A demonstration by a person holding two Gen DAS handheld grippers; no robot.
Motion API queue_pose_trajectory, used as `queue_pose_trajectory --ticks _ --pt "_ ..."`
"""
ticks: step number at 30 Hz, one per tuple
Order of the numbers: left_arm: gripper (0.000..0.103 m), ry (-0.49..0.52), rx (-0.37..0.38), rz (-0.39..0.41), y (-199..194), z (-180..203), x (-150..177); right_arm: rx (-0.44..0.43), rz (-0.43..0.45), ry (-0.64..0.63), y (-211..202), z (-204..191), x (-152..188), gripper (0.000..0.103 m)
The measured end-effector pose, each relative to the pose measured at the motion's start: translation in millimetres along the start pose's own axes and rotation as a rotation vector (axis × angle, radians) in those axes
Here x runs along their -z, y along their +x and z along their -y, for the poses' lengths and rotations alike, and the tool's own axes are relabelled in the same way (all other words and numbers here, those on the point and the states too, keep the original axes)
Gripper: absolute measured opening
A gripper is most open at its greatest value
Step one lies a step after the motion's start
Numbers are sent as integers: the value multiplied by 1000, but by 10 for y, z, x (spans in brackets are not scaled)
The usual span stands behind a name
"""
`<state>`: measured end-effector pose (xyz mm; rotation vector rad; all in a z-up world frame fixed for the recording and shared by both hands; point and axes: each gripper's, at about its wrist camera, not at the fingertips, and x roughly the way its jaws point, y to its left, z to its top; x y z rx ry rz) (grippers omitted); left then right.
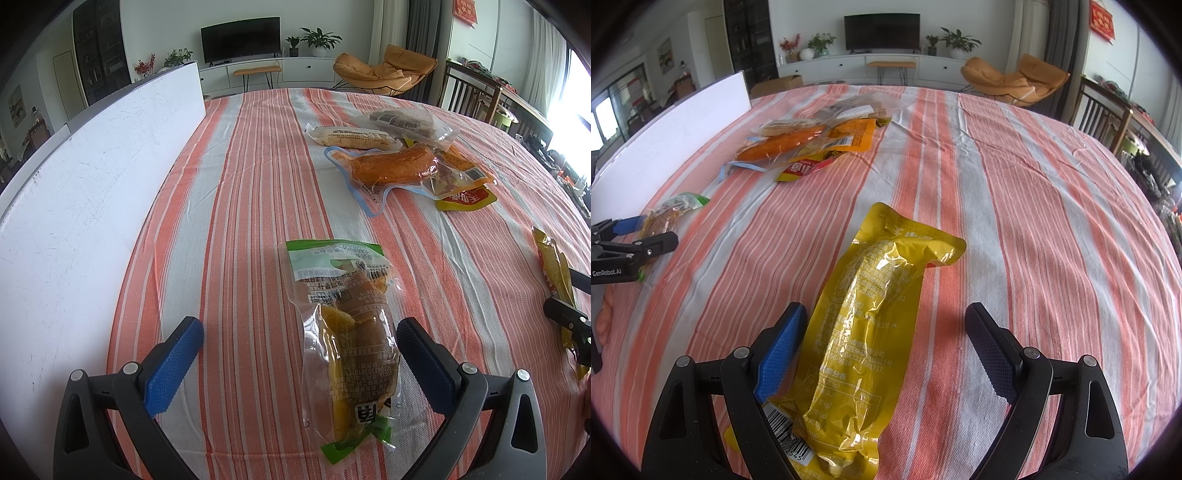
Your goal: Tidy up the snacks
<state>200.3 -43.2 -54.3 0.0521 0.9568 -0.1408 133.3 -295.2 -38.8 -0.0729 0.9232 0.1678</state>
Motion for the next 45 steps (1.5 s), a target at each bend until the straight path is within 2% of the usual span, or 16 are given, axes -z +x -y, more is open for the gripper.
queue_pose_trajectory --ticks 13,16,17,18,19,20,21,22,24,26,29,32,37,40,43,45 --pt "103 -1 -9 -3 -3 13 11 0 0 0 -2 3 -3 89" --pt "101 5 -7 -59 -24 40 17 0 -1 -1 -2 5 -3 89" --pt "98 11 2 -70 -43 48 21 -1 -1 0 -3 6 -4 90" --pt "86 28 20 -73 -79 67 21 -2 -1 1 -3 7 -3 90" --pt "62 52 41 -70 -118 100 24 -2 -1 1 -4 6 -4 90" --pt "51 86 59 -69 -169 153 29 -8 -14 -10 0 5 -18 90" --pt "51 96 46 -85 -187 177 36 -11 -46 -14 -21 4 -17 90" --pt "37 84 65 -94 -209 166 63 -14 -107 1 -3 32 -69 90" --pt "29 77 79 -90 -259 136 109 -51 -192 83 -31 115 -146 85" --pt "29 17 149 -97 -345 45 168 -99 -228 132 -66 152 -179 48" --pt "29 -91 252 -77 -575 -128 260 -64 -254 122 -127 97 -195 48" --pt "29 -191 360 -35 -883 -337 285 -141 -232 161 -283 -3 -218 47" --pt "29 -286 420 92 -1497 -801 129 -286 -104 132 -718 -550 -630 47" --pt "29 -335 377 184 -1865 -1284 -8 -402 -14 70 -982 -1114 -1052 47" --pt "30 -383 236 232 -2051 -1845 -86 -513 43 10 -1147 -1716 -1436 47" --pt "36 -412 86 245 -2093 -2226 -76 -593 61 -26 -1196 -2164 -1649 48"
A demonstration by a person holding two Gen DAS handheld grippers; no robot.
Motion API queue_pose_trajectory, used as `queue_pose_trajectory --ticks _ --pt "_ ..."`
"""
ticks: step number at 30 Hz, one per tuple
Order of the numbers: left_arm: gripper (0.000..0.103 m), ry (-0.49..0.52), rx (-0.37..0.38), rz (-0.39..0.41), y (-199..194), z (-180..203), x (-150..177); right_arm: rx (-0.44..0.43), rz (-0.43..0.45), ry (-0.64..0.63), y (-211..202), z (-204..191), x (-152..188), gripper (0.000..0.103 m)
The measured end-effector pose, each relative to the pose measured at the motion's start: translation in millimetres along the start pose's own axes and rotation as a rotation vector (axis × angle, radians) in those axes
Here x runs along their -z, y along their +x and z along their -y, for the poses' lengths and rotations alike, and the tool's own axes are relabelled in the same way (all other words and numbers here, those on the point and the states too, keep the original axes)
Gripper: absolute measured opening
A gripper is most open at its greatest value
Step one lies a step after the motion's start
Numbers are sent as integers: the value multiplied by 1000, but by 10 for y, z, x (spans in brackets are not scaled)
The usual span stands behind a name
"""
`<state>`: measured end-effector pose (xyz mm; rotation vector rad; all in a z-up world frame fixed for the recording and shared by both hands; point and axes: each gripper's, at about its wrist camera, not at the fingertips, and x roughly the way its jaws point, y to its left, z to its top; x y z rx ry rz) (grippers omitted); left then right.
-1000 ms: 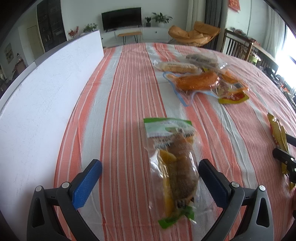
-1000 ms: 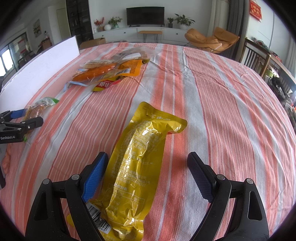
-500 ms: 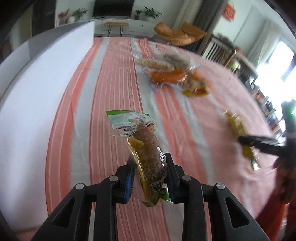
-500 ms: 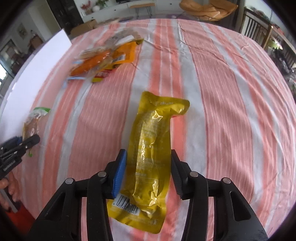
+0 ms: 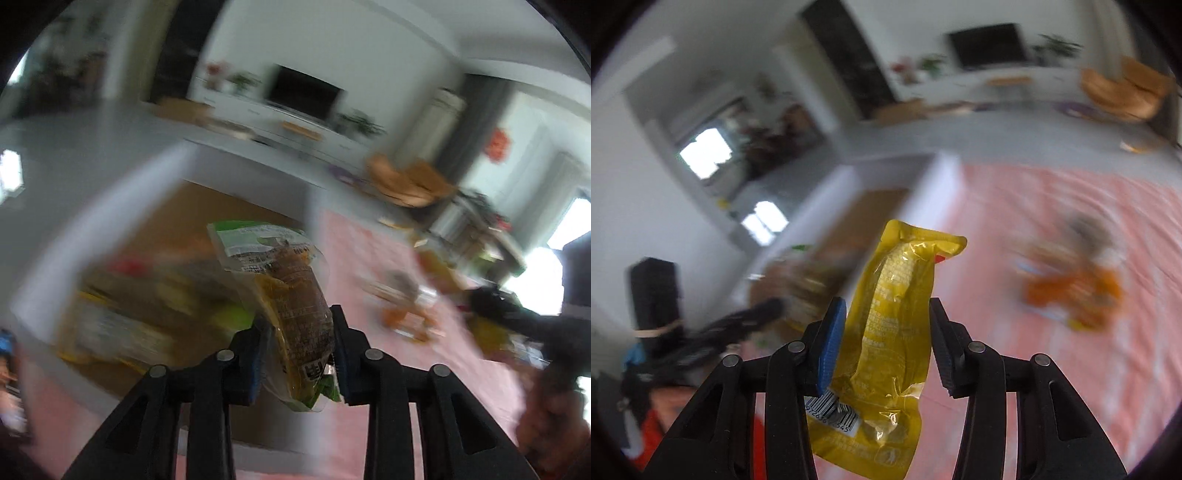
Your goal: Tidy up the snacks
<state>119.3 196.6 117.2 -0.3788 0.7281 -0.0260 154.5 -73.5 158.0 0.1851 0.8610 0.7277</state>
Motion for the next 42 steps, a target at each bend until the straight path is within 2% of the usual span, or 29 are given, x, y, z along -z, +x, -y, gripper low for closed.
queue_pose_trajectory --ticks 2,3,4,7,8,10,12,14,17,18,19,22,26,29,33,37,39,42 --pt "55 -27 -136 36 -31 -294 -69 -72 6 -33 265 -394 -147 54" --pt "77 -49 -187 37 -44 -440 -90 -110 5 -46 393 -556 -188 62" --pt "88 -60 -209 37 -64 -514 -87 -133 -2 -53 471 -627 -223 77" --pt "88 -80 -253 51 -156 -678 -30 -149 -2 -61 594 -814 -248 76" --pt "88 -86 -247 58 -196 -682 13 -153 15 -66 553 -811 -234 76" --pt "89 -87 -224 61 -225 -612 104 -103 71 -107 390 -737 -156 76" --pt "89 -61 -164 44 -206 -413 200 24 102 -176 298 -502 -20 77" --pt "89 -15 -74 17 -163 -79 319 162 88 -234 277 -173 200 77" --pt "90 87 76 -42 -97 558 563 372 3 -280 291 503 639 77" --pt "94 120 117 -61 -70 758 654 446 -48 -275 276 813 851 77" --pt "100 156 158 -82 -10 972 746 491 -79 -264 239 1032 996 76" --pt "102 254 244 -146 253 1526 1109 602 -118 -209 -14 1630 1425 76" --pt "101 320 201 -247 785 1953 1584 667 -103 -90 -354 2145 1785 76" --pt "101 337 135 -283 1178 2032 1685 654 -61 -3 -535 2311 1899 77" --pt "101 391 34 -271 1496 2010 1689 640 -33 68 -567 2412 1901 79" --pt "102 377 10 -280 1630 1912 1737 645 -36 84 -585 2506 1875 85" --pt "102 390 -2 -249 1714 1904 1777 645 -36 87 -576 2522 1872 86" --pt "103 458 -58 -250 1777 1983 1834 652 -37 92 -565 2540 1880 88"
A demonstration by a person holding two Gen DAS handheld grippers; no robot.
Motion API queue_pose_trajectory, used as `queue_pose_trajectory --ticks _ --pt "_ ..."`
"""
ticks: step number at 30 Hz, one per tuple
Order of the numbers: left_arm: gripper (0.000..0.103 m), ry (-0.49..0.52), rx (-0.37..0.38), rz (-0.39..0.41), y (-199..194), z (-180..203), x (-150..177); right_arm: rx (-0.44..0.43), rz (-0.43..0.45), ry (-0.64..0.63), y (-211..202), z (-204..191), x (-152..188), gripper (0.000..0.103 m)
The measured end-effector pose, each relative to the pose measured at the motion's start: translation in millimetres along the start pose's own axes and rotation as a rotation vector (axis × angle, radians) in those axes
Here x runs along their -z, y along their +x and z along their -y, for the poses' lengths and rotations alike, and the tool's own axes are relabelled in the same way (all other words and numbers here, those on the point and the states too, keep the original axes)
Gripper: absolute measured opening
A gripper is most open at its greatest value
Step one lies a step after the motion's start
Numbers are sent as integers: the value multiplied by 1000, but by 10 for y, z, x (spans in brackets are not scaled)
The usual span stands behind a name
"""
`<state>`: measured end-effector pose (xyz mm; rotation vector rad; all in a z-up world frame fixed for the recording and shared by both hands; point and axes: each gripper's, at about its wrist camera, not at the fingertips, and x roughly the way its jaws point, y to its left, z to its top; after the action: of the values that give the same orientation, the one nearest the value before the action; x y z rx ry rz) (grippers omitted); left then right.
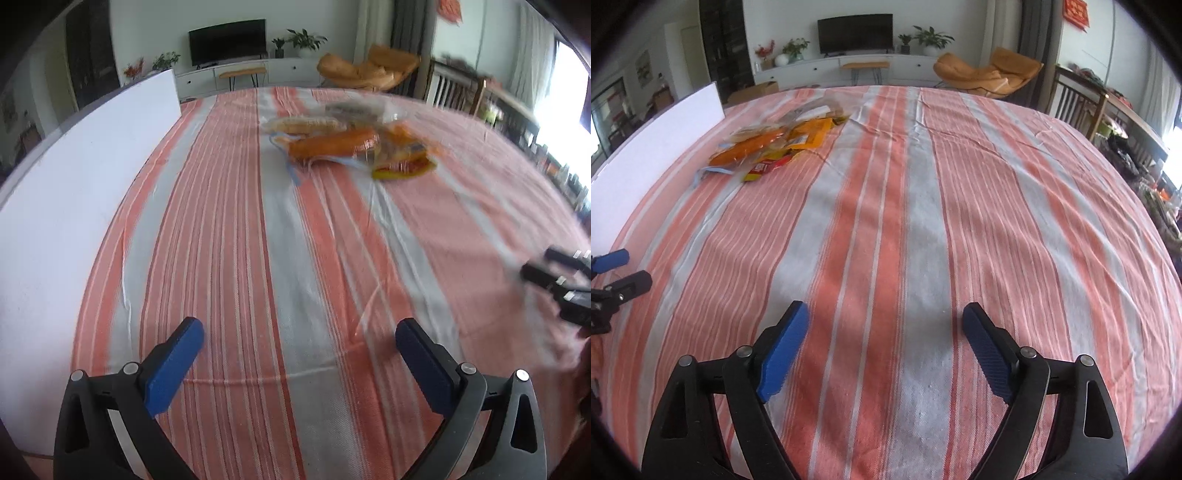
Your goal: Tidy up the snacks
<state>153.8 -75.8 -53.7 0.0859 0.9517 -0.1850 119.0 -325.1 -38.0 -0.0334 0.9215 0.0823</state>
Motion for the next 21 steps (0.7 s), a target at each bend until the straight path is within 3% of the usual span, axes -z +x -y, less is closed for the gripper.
queue_pose_trajectory --ticks 21 --pt "103 -3 7 -2 -21 -18 -22 1 0 4 19 25 0 89"
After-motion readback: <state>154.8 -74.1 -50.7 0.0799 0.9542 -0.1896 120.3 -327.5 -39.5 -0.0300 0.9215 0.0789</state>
